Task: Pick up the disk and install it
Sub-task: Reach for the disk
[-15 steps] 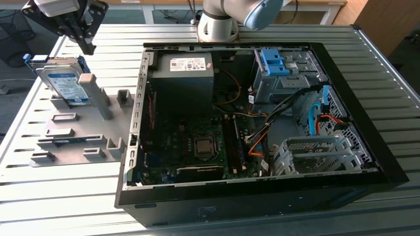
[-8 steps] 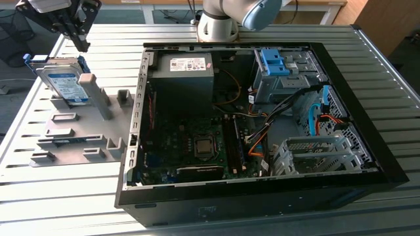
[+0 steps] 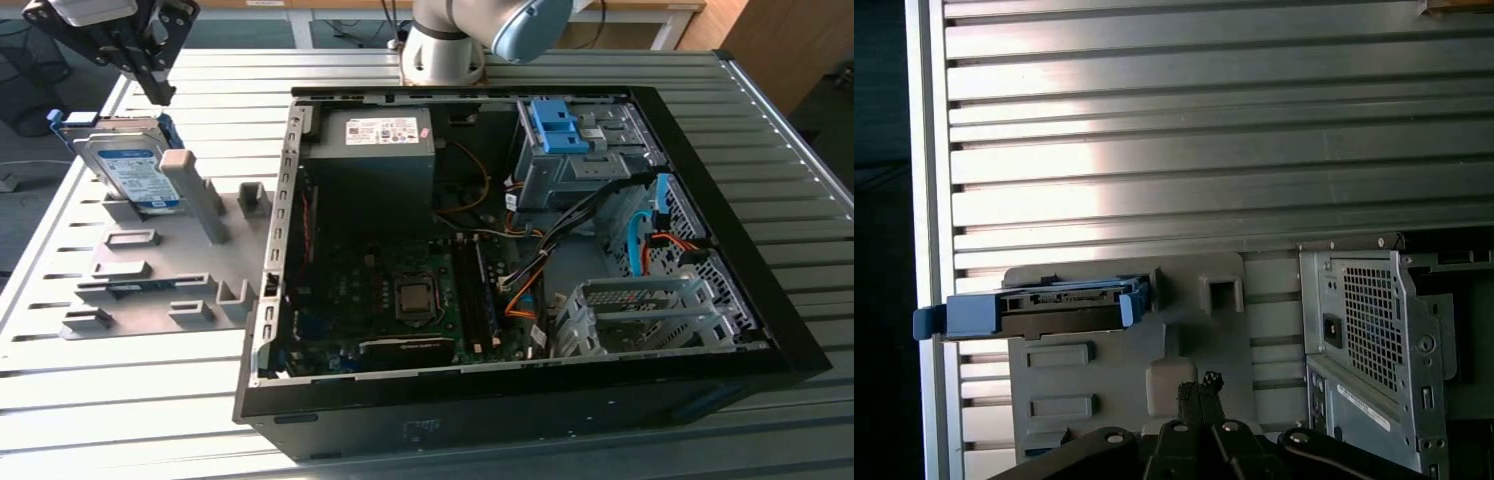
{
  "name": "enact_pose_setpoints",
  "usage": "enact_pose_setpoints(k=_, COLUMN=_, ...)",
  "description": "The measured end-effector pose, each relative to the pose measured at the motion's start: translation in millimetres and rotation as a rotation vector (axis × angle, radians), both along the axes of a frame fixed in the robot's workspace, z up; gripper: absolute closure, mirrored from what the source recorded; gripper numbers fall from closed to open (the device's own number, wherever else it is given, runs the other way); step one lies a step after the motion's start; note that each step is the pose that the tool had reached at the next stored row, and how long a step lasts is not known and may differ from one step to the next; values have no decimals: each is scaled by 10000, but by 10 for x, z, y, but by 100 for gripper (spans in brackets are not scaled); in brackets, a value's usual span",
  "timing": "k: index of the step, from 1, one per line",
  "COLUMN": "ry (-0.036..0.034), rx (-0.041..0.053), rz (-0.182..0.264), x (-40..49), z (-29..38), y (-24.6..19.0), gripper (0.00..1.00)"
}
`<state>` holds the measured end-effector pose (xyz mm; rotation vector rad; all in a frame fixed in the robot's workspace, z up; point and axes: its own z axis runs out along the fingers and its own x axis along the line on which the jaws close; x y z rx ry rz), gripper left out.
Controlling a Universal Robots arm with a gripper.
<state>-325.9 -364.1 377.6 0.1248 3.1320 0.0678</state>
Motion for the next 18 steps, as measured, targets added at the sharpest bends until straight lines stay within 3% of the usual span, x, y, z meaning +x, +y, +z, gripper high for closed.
enact_pose_setpoints(k=12, ry=3, rx=0, rz=0, x=-35, z=0, y=0, gripper=89)
enact_pose_setpoints(k=18, ry=4, rx=0, rz=0, x=-158, z=0, y=0, gripper=89)
